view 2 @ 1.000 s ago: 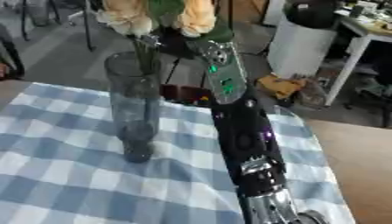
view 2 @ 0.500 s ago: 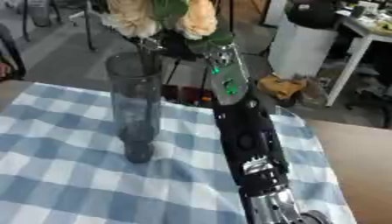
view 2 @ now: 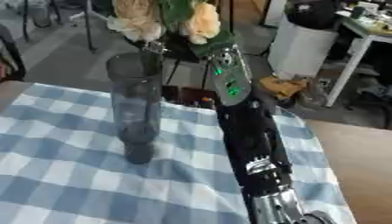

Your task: Arrange flowers into the vase.

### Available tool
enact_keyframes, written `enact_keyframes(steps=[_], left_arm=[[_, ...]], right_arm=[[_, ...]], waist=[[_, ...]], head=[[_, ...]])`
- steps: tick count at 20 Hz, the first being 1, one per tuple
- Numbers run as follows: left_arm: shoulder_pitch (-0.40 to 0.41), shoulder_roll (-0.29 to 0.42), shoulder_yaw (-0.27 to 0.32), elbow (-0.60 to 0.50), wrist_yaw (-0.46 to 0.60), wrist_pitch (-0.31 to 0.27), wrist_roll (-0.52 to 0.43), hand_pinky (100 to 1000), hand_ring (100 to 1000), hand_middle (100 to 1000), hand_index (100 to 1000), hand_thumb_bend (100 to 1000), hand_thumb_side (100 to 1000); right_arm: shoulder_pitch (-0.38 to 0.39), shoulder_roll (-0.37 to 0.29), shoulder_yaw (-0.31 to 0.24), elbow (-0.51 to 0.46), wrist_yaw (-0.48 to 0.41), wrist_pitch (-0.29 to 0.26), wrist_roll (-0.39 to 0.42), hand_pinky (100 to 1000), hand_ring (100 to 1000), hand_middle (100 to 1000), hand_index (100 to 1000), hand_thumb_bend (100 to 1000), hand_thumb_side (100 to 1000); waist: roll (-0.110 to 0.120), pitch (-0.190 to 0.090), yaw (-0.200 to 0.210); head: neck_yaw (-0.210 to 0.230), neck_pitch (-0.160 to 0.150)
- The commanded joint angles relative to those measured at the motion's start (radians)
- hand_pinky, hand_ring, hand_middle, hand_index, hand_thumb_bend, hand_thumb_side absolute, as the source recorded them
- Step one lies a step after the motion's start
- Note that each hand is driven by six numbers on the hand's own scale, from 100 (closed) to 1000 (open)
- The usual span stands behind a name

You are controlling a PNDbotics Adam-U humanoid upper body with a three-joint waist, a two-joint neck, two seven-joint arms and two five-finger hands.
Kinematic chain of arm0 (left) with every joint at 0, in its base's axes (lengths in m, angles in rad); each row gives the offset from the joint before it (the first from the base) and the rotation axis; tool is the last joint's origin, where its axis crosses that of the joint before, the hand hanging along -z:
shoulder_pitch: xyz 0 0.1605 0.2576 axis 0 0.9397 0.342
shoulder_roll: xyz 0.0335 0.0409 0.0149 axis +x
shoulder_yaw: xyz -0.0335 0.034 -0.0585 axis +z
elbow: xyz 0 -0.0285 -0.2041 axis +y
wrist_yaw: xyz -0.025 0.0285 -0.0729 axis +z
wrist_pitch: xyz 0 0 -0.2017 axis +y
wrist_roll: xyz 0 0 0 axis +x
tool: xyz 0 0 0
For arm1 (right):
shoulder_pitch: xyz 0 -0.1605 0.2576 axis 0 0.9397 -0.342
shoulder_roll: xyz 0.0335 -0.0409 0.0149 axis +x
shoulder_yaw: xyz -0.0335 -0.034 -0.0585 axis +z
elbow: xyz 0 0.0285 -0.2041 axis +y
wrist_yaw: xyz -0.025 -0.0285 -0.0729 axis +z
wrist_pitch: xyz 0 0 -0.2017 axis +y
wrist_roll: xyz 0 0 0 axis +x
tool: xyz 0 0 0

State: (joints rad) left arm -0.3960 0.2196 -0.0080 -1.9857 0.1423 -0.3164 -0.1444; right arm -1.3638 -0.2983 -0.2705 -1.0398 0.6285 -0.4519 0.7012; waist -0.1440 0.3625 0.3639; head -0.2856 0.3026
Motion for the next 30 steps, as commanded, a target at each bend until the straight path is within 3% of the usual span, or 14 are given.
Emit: enact_keyframes(steps=[1, 9, 14, 15, 19, 30], left_arm=[[-0.005, 0.007, 0.001, -0.014, -0.004, 0.002, -0.001, 505, 607, 493, 872, 100, 879], [-0.008, 0.006, 0.001, -0.014, -0.004, 0.003, -0.001, 505, 608, 494, 872, 100, 879], [-0.009, 0.005, 0.001, -0.014, -0.004, 0.003, -0.002, 505, 608, 494, 872, 100, 879], [-0.010, 0.005, 0.001, -0.014, -0.003, 0.003, -0.002, 506, 609, 495, 873, 100, 879], [-0.010, 0.005, 0.001, -0.014, -0.002, 0.003, -0.003, 506, 609, 495, 873, 100, 880], [-0.006, 0.005, 0.002, -0.014, -0.003, 0.006, -0.003, 506, 610, 496, 873, 100, 880]], right_arm=[[-0.021, -0.042, 0.005, -0.002, -0.022, -0.200, 0.205, 877, 913, 100, 968, 602, 1000], [-0.002, -0.060, 0.008, 0.012, -0.036, -0.212, 0.206, 880, 913, 100, 973, 617, 1000], [-0.001, -0.059, 0.027, 0.039, -0.034, -0.236, 0.206, 883, 918, 100, 1000, 712, 1000], [-0.001, -0.059, 0.037, 0.051, -0.024, -0.237, 0.206, 887, 924, 100, 1000, 993, 1000], [-0.007, -0.059, 0.064, 0.106, 0.030, -0.244, 0.206, 891, 929, 100, 1000, 1000, 955], [-0.002, -0.070, 0.059, 0.127, 0.078, -0.268, 0.206, 895, 938, 100, 1000, 1000, 875]], waist=[[0.013, -0.030, -0.002], [0.014, -0.028, -0.005], [0.013, -0.026, -0.004], [0.013, -0.026, -0.003], [0.011, -0.026, -0.002], [0.009, -0.029, -0.004]], head=[[0.004, -0.011], [0.011, -0.015], [0.011, -0.015], [0.011, -0.015], [0.014, -0.016], [0.020, -0.017]])
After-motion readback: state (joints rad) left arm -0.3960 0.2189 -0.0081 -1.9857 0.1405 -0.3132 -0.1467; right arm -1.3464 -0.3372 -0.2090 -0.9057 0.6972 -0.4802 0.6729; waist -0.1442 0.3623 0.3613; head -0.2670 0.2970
